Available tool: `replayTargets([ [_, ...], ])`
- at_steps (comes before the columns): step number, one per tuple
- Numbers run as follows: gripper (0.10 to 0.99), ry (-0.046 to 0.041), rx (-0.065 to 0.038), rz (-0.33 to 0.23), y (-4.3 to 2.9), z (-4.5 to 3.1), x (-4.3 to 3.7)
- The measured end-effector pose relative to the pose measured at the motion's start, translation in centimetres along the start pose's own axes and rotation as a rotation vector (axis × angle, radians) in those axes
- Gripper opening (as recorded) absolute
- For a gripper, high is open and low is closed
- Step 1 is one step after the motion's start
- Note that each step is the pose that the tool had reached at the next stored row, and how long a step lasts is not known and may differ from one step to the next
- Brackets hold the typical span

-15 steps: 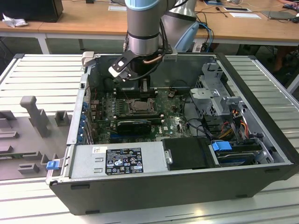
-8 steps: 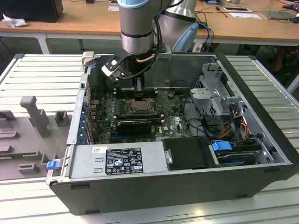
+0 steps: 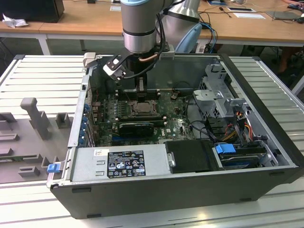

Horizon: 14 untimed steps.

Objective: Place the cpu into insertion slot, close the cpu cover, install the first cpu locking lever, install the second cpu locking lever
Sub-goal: 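Install the first cpu locking lever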

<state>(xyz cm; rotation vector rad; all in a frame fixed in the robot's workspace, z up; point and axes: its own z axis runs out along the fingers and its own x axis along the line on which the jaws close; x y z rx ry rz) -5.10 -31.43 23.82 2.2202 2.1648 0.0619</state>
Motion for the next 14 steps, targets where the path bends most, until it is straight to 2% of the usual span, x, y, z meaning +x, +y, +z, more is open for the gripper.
replayTargets([
  [7,0.106,-0.0001,0.0,0.0,0.05,-0.9,0.0],
  [11,0.106,0.0001,0.0,0.0,0.1,-1.71,0.0],
  [12,0.106,0.0,0.0,0.0,0.13,-2.4,0.0],
  [14,0.106,-0.0001,0.0,0.0,0.18,-3.2,0.0],
])
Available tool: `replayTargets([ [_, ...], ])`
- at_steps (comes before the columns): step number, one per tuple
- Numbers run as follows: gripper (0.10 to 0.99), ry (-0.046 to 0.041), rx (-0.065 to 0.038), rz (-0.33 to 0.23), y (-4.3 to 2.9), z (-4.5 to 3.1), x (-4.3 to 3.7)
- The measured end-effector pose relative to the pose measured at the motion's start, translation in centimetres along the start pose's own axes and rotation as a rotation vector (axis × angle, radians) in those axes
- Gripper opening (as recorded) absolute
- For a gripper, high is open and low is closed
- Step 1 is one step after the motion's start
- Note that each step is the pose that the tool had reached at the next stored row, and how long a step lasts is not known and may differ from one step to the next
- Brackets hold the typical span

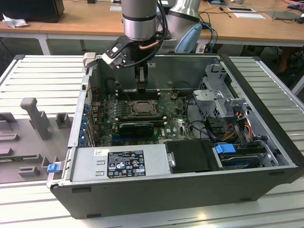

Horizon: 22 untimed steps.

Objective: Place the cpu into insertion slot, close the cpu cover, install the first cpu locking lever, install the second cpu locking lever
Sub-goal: 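Install the first cpu locking lever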

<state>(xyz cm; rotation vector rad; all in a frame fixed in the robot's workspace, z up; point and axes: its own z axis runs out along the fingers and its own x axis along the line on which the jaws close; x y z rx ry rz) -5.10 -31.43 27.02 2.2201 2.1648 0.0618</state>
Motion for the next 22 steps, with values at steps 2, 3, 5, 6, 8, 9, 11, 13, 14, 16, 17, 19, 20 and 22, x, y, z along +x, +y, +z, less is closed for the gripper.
replayTargets([
  [2,0.106,-0.0006,0.0,0.0,0.02,-0.35,0.0],
  [3,0.106,-0.0008,0.0,-0.002,0.03,-0.38,0.0],
  [5,0.106,0.0006,0.0,-0.032,0.02,-0.39,0.0],
  [6,0.106,0.0014,0.0,-0.05,0.02,-0.39,0.0],
  [8,0.106,0.0044,0.0,-0.106,0.02,-0.38,0.0],
  [9,0.106,0.0052,0.0,-0.12,0.02,-0.37,0.0],
  [11,0.106,0.0069,0.0,-0.149,0.02,-0.38,0.0],
  [13,0.106,0.0077,0.0,-0.164,0.01,-0.37,0.0],
  [14,0.106,0.0081,0.0,-0.168,0.0,-0.36,-0.02],
  [16,0.106,0.0086,0.0,-0.181,0.0,-0.37,-0.03],
  [17,0.106,0.0091,0.0,-0.189,0.0,-0.36,-0.03],
  [19,0.106,0.01,0.0,-0.204,0.0,-0.37,-0.03],
  [20,0.106,0.0104,0.0,-0.212,0.0,-0.37,-0.03],
  [22,0.106,0.012,0.0,-0.239,0.0,-0.36,-0.03],
])
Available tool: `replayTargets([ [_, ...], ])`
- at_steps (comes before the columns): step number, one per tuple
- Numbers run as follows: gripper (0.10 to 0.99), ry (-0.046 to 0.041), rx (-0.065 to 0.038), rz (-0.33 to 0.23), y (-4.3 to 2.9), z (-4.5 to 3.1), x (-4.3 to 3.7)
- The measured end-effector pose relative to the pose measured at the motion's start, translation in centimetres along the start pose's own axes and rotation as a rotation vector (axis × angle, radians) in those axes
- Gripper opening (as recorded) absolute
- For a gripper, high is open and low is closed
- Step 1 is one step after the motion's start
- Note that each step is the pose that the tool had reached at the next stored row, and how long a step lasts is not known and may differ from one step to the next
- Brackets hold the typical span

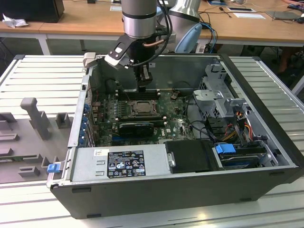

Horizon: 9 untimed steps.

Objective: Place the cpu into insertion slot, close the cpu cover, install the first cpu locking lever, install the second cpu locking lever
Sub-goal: 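Install the first cpu locking lever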

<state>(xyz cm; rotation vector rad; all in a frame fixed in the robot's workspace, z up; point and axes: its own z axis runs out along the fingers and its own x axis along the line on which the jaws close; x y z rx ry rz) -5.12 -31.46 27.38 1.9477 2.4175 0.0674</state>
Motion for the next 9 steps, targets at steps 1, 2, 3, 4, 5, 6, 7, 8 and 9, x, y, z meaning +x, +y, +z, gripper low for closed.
replayTargets([
  [1,0.106,0.0007,0.0,-0.014,0.0,0.0,0.0],
  [2,0.106,0.0013,0.0,-0.028,0.0,0.0,0.0],
  [3,0.106,0.0015,0.0,-0.031,0.0,0.0,0.0],
  [4,0.106,0.0017,0.0,-0.035,0.0,0.0,0.0],
  [5,0.106,0.0022,0.0,-0.044,0.0,0.0,0.0],
  [6,0.106,0.0026,0.0,-0.051,0.0,0.0,0.0],
  [7,0.106,0.0031,0.0,-0.059,0.0,0.0,0.0],
  [8,0.106,0.0032,0.0,-0.063,0.0,0.0,0.0],
  [9,0.106,0.0035,0.0,-0.067,0.0,0.0,0.0],
])
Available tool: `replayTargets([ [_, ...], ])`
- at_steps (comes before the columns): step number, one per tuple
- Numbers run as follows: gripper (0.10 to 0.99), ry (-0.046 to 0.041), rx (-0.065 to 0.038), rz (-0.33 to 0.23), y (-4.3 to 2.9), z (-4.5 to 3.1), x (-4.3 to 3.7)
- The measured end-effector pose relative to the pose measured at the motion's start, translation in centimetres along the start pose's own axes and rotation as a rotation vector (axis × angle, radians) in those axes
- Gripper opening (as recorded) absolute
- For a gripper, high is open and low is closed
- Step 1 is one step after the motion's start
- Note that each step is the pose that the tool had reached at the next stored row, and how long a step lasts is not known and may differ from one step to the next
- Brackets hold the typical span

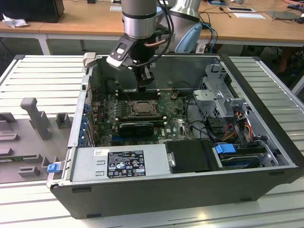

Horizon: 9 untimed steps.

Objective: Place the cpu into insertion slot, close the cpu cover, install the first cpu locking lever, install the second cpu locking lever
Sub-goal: 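Install the first cpu locking lever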

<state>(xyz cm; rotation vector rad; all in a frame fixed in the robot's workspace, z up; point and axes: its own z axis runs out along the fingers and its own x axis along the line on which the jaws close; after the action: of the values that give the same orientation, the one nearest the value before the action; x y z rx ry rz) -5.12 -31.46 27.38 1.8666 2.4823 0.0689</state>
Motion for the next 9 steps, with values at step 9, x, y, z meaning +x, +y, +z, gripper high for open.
replayTargets([
  [9,0.106,0.0034,0.0,-0.06,0.0,0.0,0.0],
])
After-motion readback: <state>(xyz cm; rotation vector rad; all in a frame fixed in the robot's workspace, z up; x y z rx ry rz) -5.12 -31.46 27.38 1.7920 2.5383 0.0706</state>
